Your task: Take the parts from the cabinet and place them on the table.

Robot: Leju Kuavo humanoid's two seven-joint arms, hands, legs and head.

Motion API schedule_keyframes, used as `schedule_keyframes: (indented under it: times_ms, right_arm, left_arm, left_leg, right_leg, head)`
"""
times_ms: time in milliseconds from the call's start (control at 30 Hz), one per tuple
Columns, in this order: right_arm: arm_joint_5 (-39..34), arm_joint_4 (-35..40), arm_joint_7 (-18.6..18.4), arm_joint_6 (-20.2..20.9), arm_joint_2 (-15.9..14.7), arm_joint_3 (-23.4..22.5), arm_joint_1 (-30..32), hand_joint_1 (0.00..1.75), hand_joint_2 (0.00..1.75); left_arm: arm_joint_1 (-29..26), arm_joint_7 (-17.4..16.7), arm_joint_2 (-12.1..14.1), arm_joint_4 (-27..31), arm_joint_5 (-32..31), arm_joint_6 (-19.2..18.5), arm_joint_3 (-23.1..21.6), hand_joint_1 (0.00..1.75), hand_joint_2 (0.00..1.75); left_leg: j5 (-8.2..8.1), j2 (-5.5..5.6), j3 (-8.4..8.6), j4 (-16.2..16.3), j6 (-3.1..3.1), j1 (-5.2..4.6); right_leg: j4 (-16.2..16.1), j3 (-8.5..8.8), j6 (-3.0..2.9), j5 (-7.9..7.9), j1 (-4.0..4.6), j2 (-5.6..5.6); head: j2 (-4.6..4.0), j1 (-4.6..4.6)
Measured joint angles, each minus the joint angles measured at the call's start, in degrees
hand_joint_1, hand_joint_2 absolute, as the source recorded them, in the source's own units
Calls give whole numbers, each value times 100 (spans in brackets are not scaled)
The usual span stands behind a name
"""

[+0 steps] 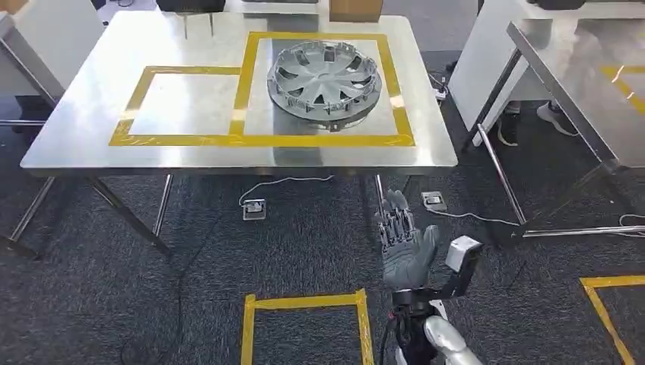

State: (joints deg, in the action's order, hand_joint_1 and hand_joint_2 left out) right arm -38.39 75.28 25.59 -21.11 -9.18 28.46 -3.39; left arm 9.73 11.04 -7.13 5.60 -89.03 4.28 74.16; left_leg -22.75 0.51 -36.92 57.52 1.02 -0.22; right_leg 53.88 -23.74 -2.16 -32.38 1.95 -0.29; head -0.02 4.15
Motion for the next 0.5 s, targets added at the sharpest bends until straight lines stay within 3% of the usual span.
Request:
schedule_keyframes:
  times_ms: [33,67,100,133,167,200,233,267,300,333,367,400,433,500]
  right_arm:
    - [-120,-590,-129,199,2,-24,-86,0,0]
    - [-157,-1174,-313,330,44,-24,-143,0,0]
    - [-137,-1709,-508,384,87,-24,-173,0,0]
    - [-62,-2356,-849,364,135,-22,-152,0,0]
    - [45,-2771,-1116,329,184,5,-89,0,0]
    - [141,-3063,-1487,296,232,48,-31,0,0]
    - [239,-3411,-1904,285,295,131,-9,0,0]
    - [276,-3691,-2217,305,346,197,-4,0,0]
    - [300,-4016,-2506,359,417,265,5,0,0]
    - [324,-4272,-2640,434,477,300,16,0,0]
    - [359,-4480,-2708,467,544,350,16,0,0]
    - [370,-4631,-2738,471,562,393,7,0,0]
    - [386,-4762,-2753,480,607,428,-15,0,0]
    - [407,-5041,-2754,524,680,490,-70,0,0]
  left_arm:
    - [-17,-37,-20,-2,-39,0,0,0,0]
    - [-25,-48,-17,-2,-57,0,0,0,0]
    - [-31,-46,-26,-2,-68,0,0,0,0]
    - [-32,-41,-44,-9,-79,0,-2,0,0]
    - [-32,-39,-46,-9,-81,0,-2,0,0]
    - [-32,-30,-33,-9,-81,0,-2,0,0]
    - [-36,-22,-18,-9,-81,0,-2,0,0]
    - [-38,-15,-15,-9,-81,0,-4,0,0]
    - [-36,-9,-9,-7,-81,4,-6,0,0]
    - [-36,-9,7,-7,-81,15,-9,0,0]
    - [-34,-11,22,-7,-81,20,-24,0,0]
    - [-23,-19,24,-9,-81,22,-33,0,0]
    - [-16,-24,31,-7,-83,24,-35,0,0]
    - [-14,-61,42,-7,-83,28,-46,0,0]
  left_leg:
    - [69,3,-8,-27,-32,-8]
    - [-34,-2,-50,27,-39,-4]
    - [-259,-25,-107,106,-79,-9]
    - [-739,-35,-208,459,-120,20]
    - [-1104,-43,-295,878,-162,46]
    - [-1321,-47,-356,1273,-201,73]
    - [-1339,-53,-381,1601,-239,89]
    - [-1148,-56,-335,1740,-269,105]
    - [-872,-58,-186,1671,-297,123]
    - [-661,-59,71,1404,-318,135]
    - [-616,-54,425,966,-339,147]
    - [-854,-22,738,497,-365,162]
    - [-999,1,953,143,-293,130]
    - [-1037,-7,894,127,-210,119]
  right_leg:
    - [-48,-27,-12,102,3,-6]
    - [-126,-61,28,210,-64,-70]
    - [-129,-117,25,272,-64,-58]
    - [-116,-226,-37,340,-70,-97]
    - [-98,-317,-23,401,-71,-127]
    - [-78,-409,-16,459,-71,-145]
    - [-36,-532,-3,522,-78,-150]
    - [19,-656,16,571,-88,-151]
    - [94,-790,46,608,-107,-150]
    - [182,-918,79,631,-131,-147]
    - [284,-1030,105,647,-154,-135]
    - [377,-1120,128,654,-146,-122]
    - [459,-1184,153,665,-135,-105]
    - [474,-1232,221,780,-137,-68]
  head:
    - [0,33]
    - [0,28]
    - [0,11]
    - [0,-61]
    - [0,-85]
    - [0,-88]
    - [0,-83]
    - [0,-101]
    - [0,-103]
    - [0,-92]
    - [0,-88]
    - [0,-98]
    - [0,-75]
    - [0,-9]
